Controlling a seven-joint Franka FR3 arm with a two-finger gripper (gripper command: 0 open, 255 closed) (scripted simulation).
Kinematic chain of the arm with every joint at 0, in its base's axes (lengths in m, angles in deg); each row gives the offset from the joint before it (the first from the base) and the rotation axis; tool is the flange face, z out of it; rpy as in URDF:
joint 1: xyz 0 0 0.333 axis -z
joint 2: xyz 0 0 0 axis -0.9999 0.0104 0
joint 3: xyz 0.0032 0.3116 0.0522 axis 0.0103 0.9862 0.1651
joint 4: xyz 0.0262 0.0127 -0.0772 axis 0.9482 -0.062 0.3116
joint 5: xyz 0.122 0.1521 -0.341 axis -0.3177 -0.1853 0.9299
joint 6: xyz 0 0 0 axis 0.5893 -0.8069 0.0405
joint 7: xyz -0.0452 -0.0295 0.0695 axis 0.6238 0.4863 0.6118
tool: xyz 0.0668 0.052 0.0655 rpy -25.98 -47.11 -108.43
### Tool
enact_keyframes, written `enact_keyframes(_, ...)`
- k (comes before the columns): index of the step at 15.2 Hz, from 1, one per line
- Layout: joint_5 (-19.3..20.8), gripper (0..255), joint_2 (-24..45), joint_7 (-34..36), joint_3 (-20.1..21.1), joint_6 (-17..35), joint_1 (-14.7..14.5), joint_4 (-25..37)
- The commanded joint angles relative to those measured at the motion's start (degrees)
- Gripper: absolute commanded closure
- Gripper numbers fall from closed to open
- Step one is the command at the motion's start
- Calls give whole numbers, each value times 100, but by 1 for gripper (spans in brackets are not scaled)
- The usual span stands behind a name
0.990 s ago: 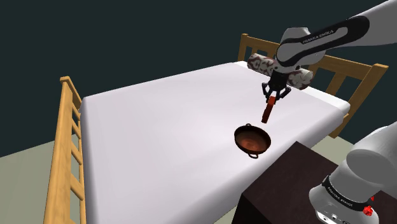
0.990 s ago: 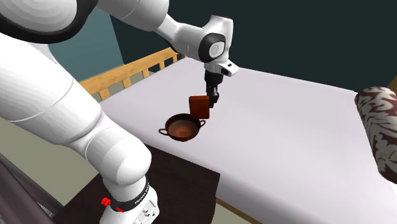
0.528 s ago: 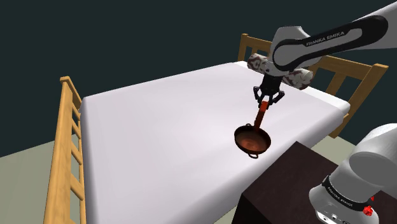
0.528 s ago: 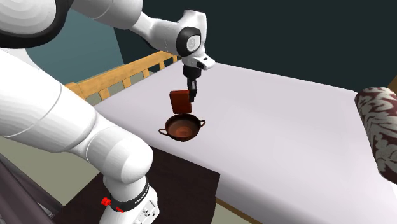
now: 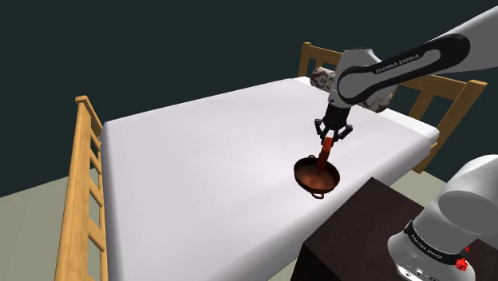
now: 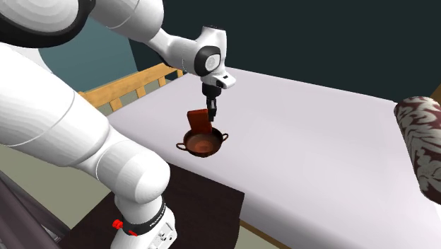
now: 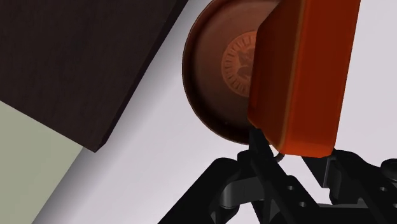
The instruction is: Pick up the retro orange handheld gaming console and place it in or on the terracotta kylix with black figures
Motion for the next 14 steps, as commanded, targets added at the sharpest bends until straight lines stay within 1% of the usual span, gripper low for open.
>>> enact_keyframes(1, -8, 255, 102, -26, -8, 187, 1, -80)
enact_keyframes(9, -70, 255, 558, -97, -12, 912, -22, -351)
enact_keyframes(14, -70, 255, 558, -97, -12, 912, -22, -351)
